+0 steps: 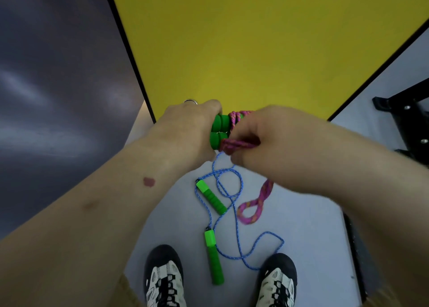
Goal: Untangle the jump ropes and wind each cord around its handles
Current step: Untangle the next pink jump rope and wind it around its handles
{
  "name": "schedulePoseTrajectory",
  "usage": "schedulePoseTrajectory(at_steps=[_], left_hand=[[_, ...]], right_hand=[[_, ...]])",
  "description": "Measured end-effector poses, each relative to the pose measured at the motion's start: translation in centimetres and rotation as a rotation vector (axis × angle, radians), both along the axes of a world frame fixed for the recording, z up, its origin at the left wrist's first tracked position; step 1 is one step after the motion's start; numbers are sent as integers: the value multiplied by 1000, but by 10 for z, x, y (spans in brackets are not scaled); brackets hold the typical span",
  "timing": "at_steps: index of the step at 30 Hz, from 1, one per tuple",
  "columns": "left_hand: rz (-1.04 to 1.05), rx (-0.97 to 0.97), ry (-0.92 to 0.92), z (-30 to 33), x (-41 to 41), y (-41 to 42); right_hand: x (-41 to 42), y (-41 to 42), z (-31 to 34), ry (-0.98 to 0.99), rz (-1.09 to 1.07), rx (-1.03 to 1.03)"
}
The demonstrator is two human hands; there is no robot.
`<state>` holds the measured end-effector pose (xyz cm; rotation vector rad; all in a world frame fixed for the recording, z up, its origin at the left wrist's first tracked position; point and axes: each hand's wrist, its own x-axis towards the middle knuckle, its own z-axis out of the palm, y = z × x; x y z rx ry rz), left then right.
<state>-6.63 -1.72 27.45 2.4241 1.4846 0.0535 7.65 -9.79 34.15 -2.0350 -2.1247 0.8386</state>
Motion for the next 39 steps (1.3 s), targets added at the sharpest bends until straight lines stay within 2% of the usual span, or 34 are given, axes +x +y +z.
schedulePoseTrajectory(at_steps=[3,7,10,13,16,18,20,21,23,27,29,31,33,36,39], left_hand=[[-55,14,27,0,1,1],[-143,40,-29,3,0,1],[-203,45,-1,8,-4,4],[-307,-51,53,12,-7,3],[-320,-199,-33,21,-12,3],[-275,-330,-126,29,-19,5],[-238,-515,-347,32,-26,8],[-192,-619,-503,31,-29,10],[-57,-741,-726,26,-27,12],[201,-606,-777,12,-7,7],[305,-503,-719,5,3,1],[325,-390,-616,3,10,-4],[337,-363,-596,5,13,-7],[432,-500,-666,11,19,-9],[527,-862,-906,15,19,-6]], right_hand=[[11,15,10,-30,-55,117],[29,41,1,-33,-149,229],[39,53,-11,-20,-166,159],[47,59,-21,38,-204,66],[52,61,-33,63,-186,-22],[57,61,-41,226,-271,-100],[61,58,-47,531,-416,-249],[63,55,-51,579,-403,-268],[60,46,-58,482,-301,-215],[33,28,-58,327,-203,-141],[19,21,-55,214,-104,-52],[10,15,-54,141,-69,29],[6,10,-53,114,-87,124],[8,5,-55,275,-260,285],[7,1,-56,618,-526,305]])
